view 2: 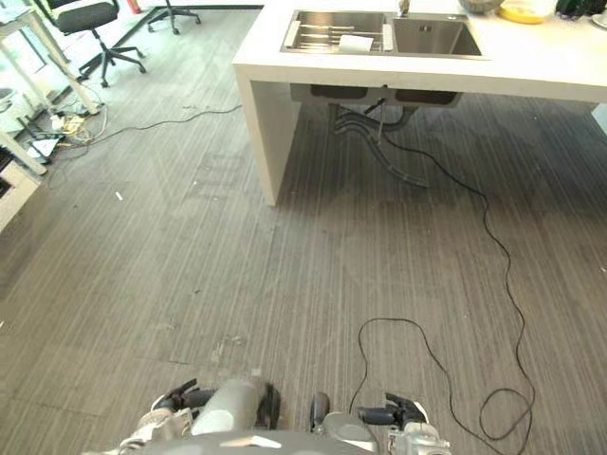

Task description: Place the dishes in the dishwasher.

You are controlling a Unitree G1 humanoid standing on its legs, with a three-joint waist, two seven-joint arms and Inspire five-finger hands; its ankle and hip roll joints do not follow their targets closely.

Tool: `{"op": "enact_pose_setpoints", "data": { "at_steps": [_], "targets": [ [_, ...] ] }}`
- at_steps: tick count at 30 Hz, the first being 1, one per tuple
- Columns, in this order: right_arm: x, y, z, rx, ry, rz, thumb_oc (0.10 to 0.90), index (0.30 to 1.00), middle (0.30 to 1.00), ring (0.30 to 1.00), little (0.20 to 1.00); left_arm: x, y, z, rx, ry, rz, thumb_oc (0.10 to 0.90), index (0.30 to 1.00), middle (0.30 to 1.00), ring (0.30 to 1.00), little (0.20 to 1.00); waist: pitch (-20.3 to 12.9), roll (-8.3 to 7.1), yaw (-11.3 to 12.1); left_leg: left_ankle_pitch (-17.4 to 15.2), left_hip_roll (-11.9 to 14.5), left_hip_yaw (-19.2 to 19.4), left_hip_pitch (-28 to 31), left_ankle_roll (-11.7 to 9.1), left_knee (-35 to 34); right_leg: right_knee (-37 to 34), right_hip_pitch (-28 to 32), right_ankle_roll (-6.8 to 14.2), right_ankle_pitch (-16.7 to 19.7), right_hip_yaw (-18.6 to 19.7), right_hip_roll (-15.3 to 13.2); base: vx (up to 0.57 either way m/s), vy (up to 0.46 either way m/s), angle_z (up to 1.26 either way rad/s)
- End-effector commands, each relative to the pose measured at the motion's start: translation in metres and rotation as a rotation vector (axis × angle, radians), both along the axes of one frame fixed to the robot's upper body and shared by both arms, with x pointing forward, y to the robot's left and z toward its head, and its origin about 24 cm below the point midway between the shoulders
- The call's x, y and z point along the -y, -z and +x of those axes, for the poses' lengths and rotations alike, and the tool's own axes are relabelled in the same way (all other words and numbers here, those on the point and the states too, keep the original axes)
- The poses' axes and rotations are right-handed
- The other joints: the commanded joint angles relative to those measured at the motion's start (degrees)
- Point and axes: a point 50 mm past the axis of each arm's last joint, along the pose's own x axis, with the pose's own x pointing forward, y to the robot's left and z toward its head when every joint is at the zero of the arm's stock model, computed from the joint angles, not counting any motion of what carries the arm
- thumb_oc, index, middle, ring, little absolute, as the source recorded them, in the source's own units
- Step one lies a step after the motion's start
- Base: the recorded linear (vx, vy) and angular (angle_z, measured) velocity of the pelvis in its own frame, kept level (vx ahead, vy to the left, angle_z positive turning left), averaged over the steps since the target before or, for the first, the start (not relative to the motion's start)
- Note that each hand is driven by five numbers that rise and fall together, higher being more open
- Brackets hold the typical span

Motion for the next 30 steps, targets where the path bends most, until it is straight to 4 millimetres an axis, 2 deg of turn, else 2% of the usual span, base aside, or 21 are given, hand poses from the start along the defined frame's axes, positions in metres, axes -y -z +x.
{"op": "enact_pose_setpoints", "data": {
  "at_steps": [1, 3, 4, 5, 7, 10, 13, 14, 15, 16, 17, 18, 19, 20, 21, 22, 24, 25, 27, 28, 30],
  "targets": [
    [0.021, -0.005, -0.006, 0.025, 0.016, -0.058, 0.8, 0.9, 0.9, 0.9, 0.9, 0.037, 0.008, -0.007, -0.015, 0.05, -0.062, 0.8, 0.9, 0.9, 0.9, 0.9, -3.63, 1.58, 0.55, 3.45, 1.84, 0.56, 3.88, 3.56, -10.4, 1.96, 6.28, 6.16, -3.72, 2.4, -0.52, 0.3, 0.064, -0.25],
    [0.02, -0.004, -0.007, 0.018, 0.009, -0.059, 0.8, 0.9, 0.9, 0.9, 0.9, 0.037, 0.009, -0.012, -0.03, 0.045, -0.06, 0.8, 0.9, 0.9, 0.9, 0.9, -4.07, 1.95, 1.19, 4.22, 2.15, 1.22, 3.87, 3.71, -15.64, 1.46, 7.57, 6.46, -4.42, 2.91, -0.28, 0.3, 0.069, -0.21],
    [0.021, -0.004, -0.011, 0.0, -0.014, -0.065, 0.8, 0.9, 0.9, 0.9, 0.9, 0.036, 0.012, -0.024, -0.076, 0.041, -0.058, 0.8, 0.9, 0.9, 0.9, 0.9, -4.93, 2.65, 2.47, 7.1, 2.88, 2.01, 3.9, 3.57, -26.8, 0.7, 10.78, 7.1, -6.18, 3.98, 0.07, 0.6, 0.146, -0.16],
    [0.023, -0.003, -0.013, -0.022, -0.044, -0.082, 0.8, 0.9, 0.9, 0.9, 0.9, 0.031, 0.014, -0.036, -0.119, 0.033, -0.047, 0.8, 0.9, 0.9, 0.9, 0.9, -5.97, 2.78, 3.71, 8.21, 3.96, 1.8, 1.93, 3.14, -32.61, 0.74, 13.62, 7.49, -7.88, 5.44, -0.46, 0.77, 0.193, -0.31],
    [0.02, -0.001, -0.021, -0.056, -0.055, -0.086, 0.8, 0.9, 0.9, 0.9, 0.9, 0.021, 0.016, -0.056, -0.188, 0.0, -0.021, 0.8, 0.9, 0.9, 0.9, 0.9, -8.72, 2.53, 4.09, 10.08, 4.03, 2.74, 4.28, 3.69, -33.46, 2.5, 15.42, 8.32, -8.54, 7.06, -1.32, 0.69, 0.195, -0.58],
    [0.017, 0.001, -0.027, -0.067, -0.035, -0.079, 0.8, 0.9, 0.9, 0.9, 0.9, 0.012, 0.014, -0.057, -0.197, -0.006, 0.028, 0.8, 0.9, 0.9, 0.9, 0.9, -10.31, 1.9, 3.76, 11.0, 2.92, 3.38, 6.06, 4.32, -33.47, 4.64, 15.4, 9.43, -8.18, 6.83, -2.14, 0.37, 0.143, -0.5],
    [0.013, 0.002, -0.029, -0.068, -0.021, -0.069, 0.8, 0.9, 0.9, 0.9, 0.9, 0.007, 0.012, -0.054, -0.188, -0.029, 0.053, 0.8, 0.9, 0.9, 0.9, 0.9, -11.79, 0.74, 3.52, 9.53, 0.83, 3.43, 7.72, 5.47, -33.47, 7.52, 14.34, 11.25, -4.15, 6.82, -4.04, 0.26, 0.124, -0.12],
    [0.01, 0.003, -0.03, -0.065, -0.014, -0.061, 0.8, 0.9, 0.9, 0.9, 0.9, 0.002, 0.009, -0.043, -0.15, -0.043, 0.082, 0.8, 0.9, 0.9, 0.9, 0.9, -13.01, -0.44, 3.52, 7.69, -0.57, 4.07, 9.42, 6.44, -33.47, 12.23, 12.85, 13.73, 2.63, 7.04, -5.98, 0.21, 0.094, 0.2],
    [0.01, 0.003, -0.03, -0.065, -0.014, -0.061, 0.8, 0.9, 0.9, 0.9, 0.9, 0.002, 0.009, -0.043, -0.15, -0.043, 0.082, 0.8, 0.9, 0.9, 0.9, 0.9, -13.01, -0.44, 3.52, 7.69, -0.57, 4.07, 9.42, 6.44, -33.47, 12.23, 12.85, 13.73, 2.63, 7.04, -5.98, 0.27, 0.151, 0.07],
    [0.01, 0.003, -0.027, -0.053, -0.017, -0.064, 0.8, 0.9, 0.9, 0.9, 0.9, -0.005, 0.005, -0.028, -0.1, -0.046, 0.116, 0.8, 0.9, 0.9, 0.9, 0.9, -13.33, -0.05, 3.59, 7.06, -0.28, 4.51, 10.19, 6.98, -33.47, 16.75, 10.84, 14.96, 7.51, 7.4, -5.92, 0.07, 0.057, -0.11],
    [0.01, 0.003, -0.027, -0.053, -0.017, -0.064, 0.8, 0.9, 0.9, 0.9, 0.9, -0.005, 0.005, -0.028, -0.1, -0.046, 0.116, 0.8, 0.9, 0.9, 0.9, 0.9, -13.33, -0.05, 3.59, 7.06, -0.28, 4.51, 10.19, 6.98, -33.47, 16.75, 10.84, 14.96, 7.51, 7.4, -5.92, 0.3, 0.217, -0.02],
    [0.011, -0.001, -0.013, 0.012, 0.0, -0.075, 0.8, 0.9, 0.9, 0.9, 0.9, -0.016, -0.023, 0.045, 0.127, 0.076, 0.239, 0.8, 0.9, 0.9, 0.9, 0.9, -11.45, 1.48, 1.71, 3.4, 0.03, 2.83, 14.78, 8.45, -33.47, 33.92, 3.73, 16.46, 16.64, 5.25, -4.58, 0.41, 0.288, 0.08],
    [0.012, -0.005, -0.001, 0.072, 0.033, -0.077, 0.8, 0.9, 0.9, 0.9, 0.9, -0.019, -0.061, 0.104, 0.375, 0.142, 0.321, 0.8, 0.9, 0.9, 0.9, 0.9, -8.51, 3.14, -0.72, 1.63, 0.63, 0.87, 18.89, 9.66, -33.47, 45.82, -2.32, 15.6, 17.88, 2.38, -4.5, 0.41, 0.288, 0.08],
    [0.012, -0.005, -0.001, 0.072, 0.033, -0.077, 0.8, 0.9, 0.9, 0.9, 0.9, -0.019, -0.061, 0.104, 0.375, 0.142, 0.321, 0.8, 0.9, 0.9, 0.9, 0.9, -8.51, 3.14, -0.72, 1.63, 0.63, 0.87, 18.89, 9.66, -33.47, 45.82, -2.32, 15.6, 17.88, 2.38, -4.5, 0.31, 0.153, 0.38],
    [0.012, -0.005, -0.002, 0.082, 0.049, -0.075, 0.8, 0.9, 0.9, 0.9, 0.9, -0.017, -0.083, 0.125, 0.498, 0.169, 0.357, 0.8, 0.9, 0.9, 0.9, 0.9, -7.68, 3.07, -1.73, 0.53, 0.0, 0.25, 20.25, 9.82, -33.47, 48.32, -4.23, 15.31, 15.08, 1.86, -4.91, 0.36, 0.078, 0.75],
    [0.012, -0.007, 0.002, 0.111, 0.031, -0.073, 0.8, 0.9, 0.9, 0.9, 0.9, -0.013, -0.138, 0.164, 0.773, 0.236, 0.459, 0.8, 0.9, 0.9, 0.9, 0.9, -6.18, 4.25, -3.52, -1.05, 0.94, -1.28, 22.88, 9.4, -33.47, 47.67, -12.36, 14.0, 10.36, -0.71, -5.16, 0.48, 0.08, 1.04],
    [0.011, -0.007, -0.001, 0.119, 0.008, -0.062, 0.8, 0.9, 0.9, 0.9, 0.9, -0.011, -0.188, 0.185, 0.991, 0.249, 0.539, 0.8, 0.9, 0.9, 0.9, 0.9, -5.06, 4.19, -5.12, -2.31, 0.65, -2.02, 25.51, 8.63, -33.47, 40.28, -16.26, 13.23, 8.14, -3.23, -6.76, 0.38, 0.001, 0.49],
    [0.011, -0.007, -0.001, 0.119, 0.008, -0.062, 0.8, 0.9, 0.9, 0.9, 0.9, -0.011, -0.188, 0.185, 0.991, 0.249, 0.539, 0.8, 0.9, 0.9, 0.9, 0.9, -5.06, 4.19, -5.12, -2.31, 0.65, -2.02, 25.51, 8.63, -33.47, 40.28, -16.26, 13.23, 8.14, -3.23, -6.76, 0.28, -0.076, 0.08],
    [0.01, -0.004, -0.01, 0.085, -0.019, -0.051, 0.8, 0.9, 0.9, 0.9, 0.9, -0.007, -0.235, 0.198, 1.162, 0.276, 0.64, 0.8, 0.9, 0.9, 0.9, 0.9, -5.14, 3.21, -6.88, -4.71, -0.22, -3.27, 28.08, 7.32, -33.47, 24.23, -16.74, 13.49, 9.69, -4.76, -7.47, 0.48, -0.178, 0.47],
    [0.009, -0.001, -0.022, 0.043, -0.024, -0.044, 0.8, 0.9, 0.9, 0.9, 0.9, 0.0, -0.26, 0.204, 1.255, 0.317, 0.716, 0.8, 0.9, 0.9, 0.9, 0.9, -5.74, 2.28, -8.65, -6.68, -0.47, -4.72, 30.04, 6.4, -33.47, 12.41, -16.36, 14.44, 10.61, -1.68, -6.04, 0.49, -0.188, 0.48],
    [0.008, 0.0, -0.027, 0.023, -0.031, -0.038, 0.8, 0.9, 0.9, 0.9, 0.9, 0.005, -0.274, 0.208, 1.304, 0.347, 0.763, 0.8, 0.9, 0.9, 0.9, 0.9, -6.22, 1.92, -9.5, -7.17, -0.43, -5.24, 30.49, 6.09, -33.47, 9.51, -16.43, 14.95, 11.23, 0.23, -5.67, 0.33, -0.142, 0.3]
  ]
}}
